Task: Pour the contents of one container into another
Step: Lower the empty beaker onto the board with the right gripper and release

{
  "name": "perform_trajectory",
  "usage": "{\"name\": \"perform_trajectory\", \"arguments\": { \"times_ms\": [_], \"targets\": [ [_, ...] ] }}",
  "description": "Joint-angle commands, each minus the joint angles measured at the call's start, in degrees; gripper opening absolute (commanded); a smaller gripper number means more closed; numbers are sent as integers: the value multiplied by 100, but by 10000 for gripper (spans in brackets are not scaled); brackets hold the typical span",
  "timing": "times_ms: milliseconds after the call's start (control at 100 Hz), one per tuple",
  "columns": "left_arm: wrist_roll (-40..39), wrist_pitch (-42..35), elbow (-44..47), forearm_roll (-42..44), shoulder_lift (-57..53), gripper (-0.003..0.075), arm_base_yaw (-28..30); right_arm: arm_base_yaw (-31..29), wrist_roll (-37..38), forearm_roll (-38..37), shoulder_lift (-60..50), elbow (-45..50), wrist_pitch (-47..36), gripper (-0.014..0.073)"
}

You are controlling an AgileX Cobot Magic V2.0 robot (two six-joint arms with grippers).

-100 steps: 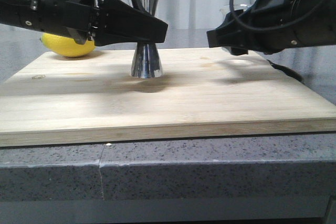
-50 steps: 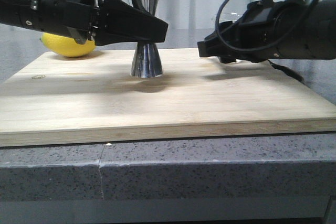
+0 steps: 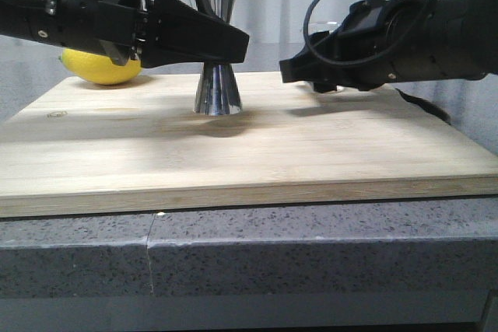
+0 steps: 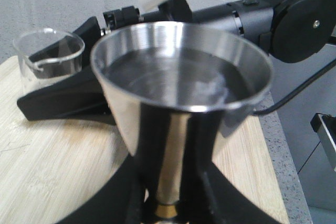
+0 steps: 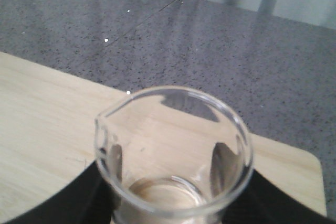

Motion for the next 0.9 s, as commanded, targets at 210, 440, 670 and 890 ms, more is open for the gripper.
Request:
{"name": "perform_trajectory", "arguments": {
  "times_ms": [210, 440, 670, 890],
  "targets": [
    [-14, 390, -168, -445, -229, -13, -57, -1, 12, -63, -143, -166, -467, 219],
    [-14, 390, -168, -445, -229, -13, -57, -1, 12, -63, -143, -166, -481, 222],
    [-14, 390, -168, -445, -229, -13, -57, -1, 12, -63, -143, -166, -442, 311],
    [-14, 390, -168, -445, -229, -13, -57, -1, 12, -63, -143, -166, -571, 524]
  ]
}}
